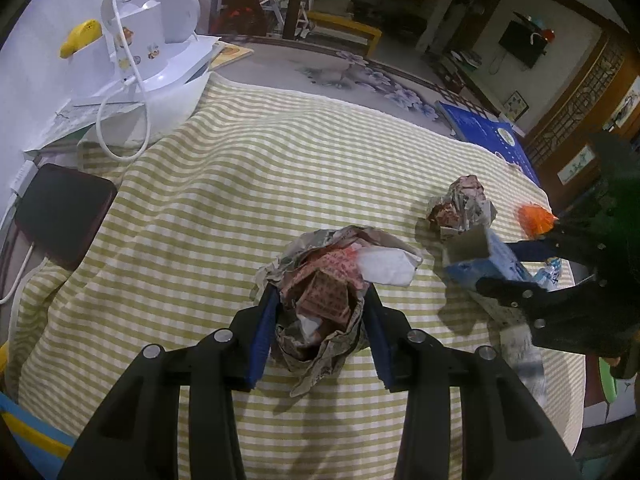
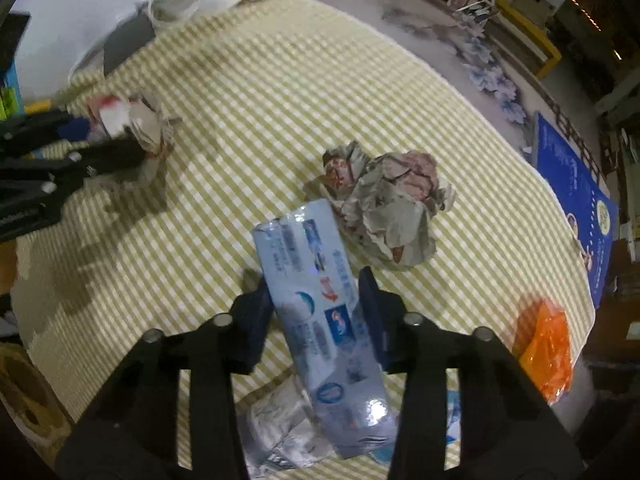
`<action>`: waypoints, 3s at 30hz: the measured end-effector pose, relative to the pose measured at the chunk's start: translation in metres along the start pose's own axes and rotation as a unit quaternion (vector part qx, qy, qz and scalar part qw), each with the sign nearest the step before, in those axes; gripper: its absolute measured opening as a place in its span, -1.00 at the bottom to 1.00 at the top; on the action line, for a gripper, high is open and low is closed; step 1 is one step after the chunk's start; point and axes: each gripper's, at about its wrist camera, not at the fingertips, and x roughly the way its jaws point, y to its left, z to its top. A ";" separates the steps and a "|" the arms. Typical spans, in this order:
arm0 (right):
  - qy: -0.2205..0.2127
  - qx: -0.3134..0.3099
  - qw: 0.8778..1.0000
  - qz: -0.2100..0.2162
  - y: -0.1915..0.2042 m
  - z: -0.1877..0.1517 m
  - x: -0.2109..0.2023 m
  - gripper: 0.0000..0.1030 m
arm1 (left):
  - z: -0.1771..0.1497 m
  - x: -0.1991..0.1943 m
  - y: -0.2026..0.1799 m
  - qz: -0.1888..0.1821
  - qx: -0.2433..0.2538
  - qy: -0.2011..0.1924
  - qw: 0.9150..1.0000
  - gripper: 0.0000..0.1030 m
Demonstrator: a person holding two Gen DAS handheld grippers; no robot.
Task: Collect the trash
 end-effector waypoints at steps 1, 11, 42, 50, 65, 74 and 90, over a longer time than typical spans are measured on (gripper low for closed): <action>-0.009 0.008 1.000 0.001 0.000 -0.002 -0.006 -0.24 | 0.000 -0.001 -0.001 -0.001 0.000 0.000 1.000 -0.23; -0.128 0.122 0.984 -0.038 -0.012 -0.039 -0.090 -0.24 | 0.000 -0.022 -0.025 -0.023 0.021 -0.017 0.999 -0.23; -0.253 0.413 0.874 -0.027 -0.015 -0.229 -0.168 -0.23 | -0.045 -0.073 -0.159 -0.117 0.168 -0.021 0.978 -0.23; -0.259 0.437 0.861 -0.032 -0.018 -0.257 -0.175 -0.23 | -0.059 -0.077 -0.185 -0.127 0.193 -0.015 0.973 -0.23; -0.265 0.471 0.840 -0.044 -0.034 -0.303 -0.184 -0.22 | -0.075 -0.076 -0.227 -0.132 0.221 -0.008 0.966 -0.22; -0.261 0.486 0.833 -0.046 -0.055 -0.337 -0.188 -0.23 | -0.087 -0.070 -0.261 -0.132 0.232 -0.001 0.964 -0.22; -0.265 0.495 0.826 -0.045 -0.092 -0.372 -0.197 -0.23 | -0.096 -0.062 -0.312 -0.132 0.242 0.001 0.961 -0.22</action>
